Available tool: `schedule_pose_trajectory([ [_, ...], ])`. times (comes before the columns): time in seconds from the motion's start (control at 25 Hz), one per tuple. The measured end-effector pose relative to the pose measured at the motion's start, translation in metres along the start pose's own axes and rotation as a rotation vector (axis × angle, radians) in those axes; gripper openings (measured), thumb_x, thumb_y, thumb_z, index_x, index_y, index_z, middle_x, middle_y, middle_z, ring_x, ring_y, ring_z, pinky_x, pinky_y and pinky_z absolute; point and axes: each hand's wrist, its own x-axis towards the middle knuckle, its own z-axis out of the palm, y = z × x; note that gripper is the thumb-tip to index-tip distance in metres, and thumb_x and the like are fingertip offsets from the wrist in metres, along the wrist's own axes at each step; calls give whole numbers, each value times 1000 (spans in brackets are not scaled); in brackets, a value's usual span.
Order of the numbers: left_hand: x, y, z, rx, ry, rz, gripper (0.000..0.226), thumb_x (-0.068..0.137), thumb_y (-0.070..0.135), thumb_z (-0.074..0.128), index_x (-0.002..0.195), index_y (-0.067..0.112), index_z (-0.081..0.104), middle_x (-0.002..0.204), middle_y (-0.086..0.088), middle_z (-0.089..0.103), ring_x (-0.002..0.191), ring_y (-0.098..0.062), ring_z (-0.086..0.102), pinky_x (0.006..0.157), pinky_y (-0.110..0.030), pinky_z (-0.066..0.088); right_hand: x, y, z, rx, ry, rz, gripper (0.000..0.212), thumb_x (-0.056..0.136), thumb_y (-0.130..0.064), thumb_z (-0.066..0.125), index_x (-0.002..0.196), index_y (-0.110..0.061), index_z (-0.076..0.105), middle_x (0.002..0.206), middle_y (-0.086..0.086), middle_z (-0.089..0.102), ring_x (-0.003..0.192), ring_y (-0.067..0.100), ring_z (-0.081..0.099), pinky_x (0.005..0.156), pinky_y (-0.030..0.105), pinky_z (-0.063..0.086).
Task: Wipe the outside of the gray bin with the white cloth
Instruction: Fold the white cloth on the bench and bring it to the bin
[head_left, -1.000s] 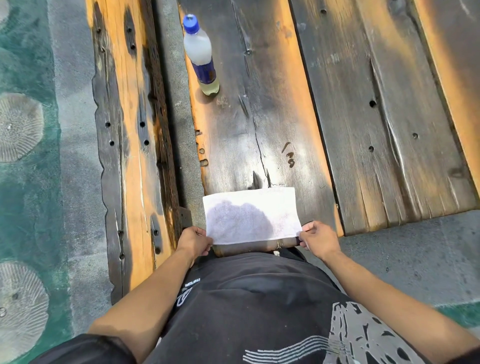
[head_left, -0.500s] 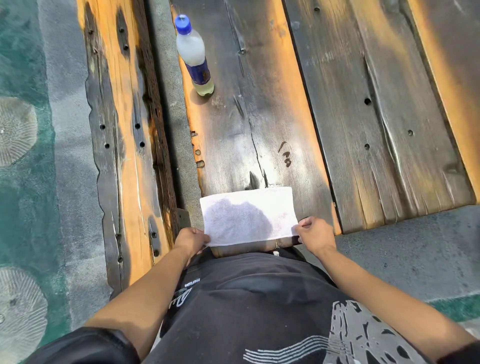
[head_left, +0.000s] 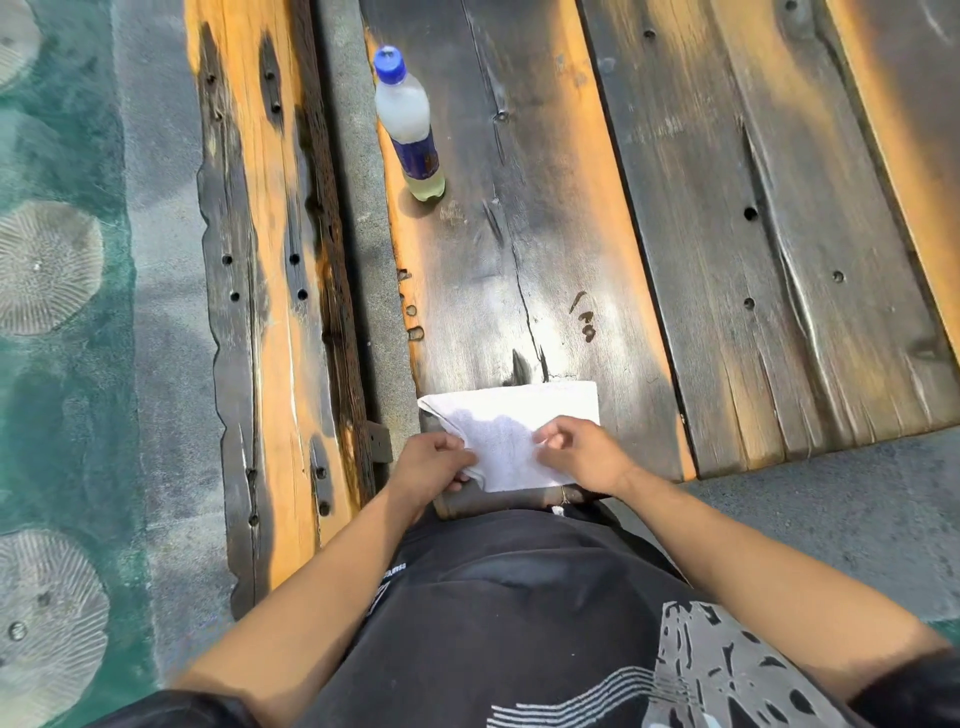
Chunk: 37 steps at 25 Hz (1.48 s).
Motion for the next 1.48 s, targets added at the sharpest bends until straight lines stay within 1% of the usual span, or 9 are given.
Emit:
schedule_pose_trajectory([
  [0.2,-3,14,18,-198,-71,-80,11,84,4,78,91,3,69,66,-6,70,52,-13,65,56,-29,57,6,-26,33,-165,-170,-175,53,67,-32,92,111,-18,65,96,-5,65,78,6,57,76,23,51],
  [0.36,-4,16,9,-180,-163,-90,13,89,6,69,97,0,77,77,-9,73,61,-15,65,59,-28,54,14,-23,44,-164,0,-231,24,77,-26,83,94,-16,69,89,2,74,73,9,61,74,32,53],
  [0.52,9,9,-20,323,221,400,35,78,-5,62,107,14,68,96,-3,62,78,-16,60,69,-23,50,15,-18,43,-219,48,-234,5,86,-18,71,88,-13,72,87,1,72,86,20,67,87,41,54],
  [0.6,19,12,-34,495,198,563,71,75,-8,62,138,22,53,113,-4,41,92,-11,50,84,-12,41,11,-19,41,-192,45,-219,6,88,-18,70,89,-13,74,84,-5,70,84,14,64,88,36,52],
  [0.68,35,23,-43,657,55,545,83,74,-8,62,145,31,48,114,-6,32,103,-19,42,97,-20,38,7,-18,37,-176,41,-219,5,89,-20,71,90,-18,76,83,-11,70,81,6,62,86,29,51],
  [0.92,71,84,-37,807,-145,544,6,78,14,73,83,16,70,101,-10,66,97,-30,63,89,-38,51,-7,-4,27,-35,96,-165,8,91,-22,70,87,-23,76,82,-13,71,75,-3,60,72,14,45],
  [1.12,74,123,7,795,-441,460,13,82,0,67,76,10,61,73,-3,58,72,-18,52,75,-30,43,-19,26,12,280,199,36,10,93,-7,69,86,-2,72,71,5,71,54,2,66,59,19,49],
  [1.24,77,134,40,783,-427,506,6,84,8,69,84,14,67,74,-2,62,70,-17,54,72,-28,45,-23,52,4,436,272,137,17,93,-5,69,97,11,68,83,25,70,52,9,65,57,24,49],
  [1.48,84,144,96,955,-380,590,7,85,20,75,81,20,69,77,0,69,68,-13,59,66,-25,47,-29,77,-10,628,353,259,18,94,-5,70,105,8,65,86,20,69,44,9,64,45,23,48],
])
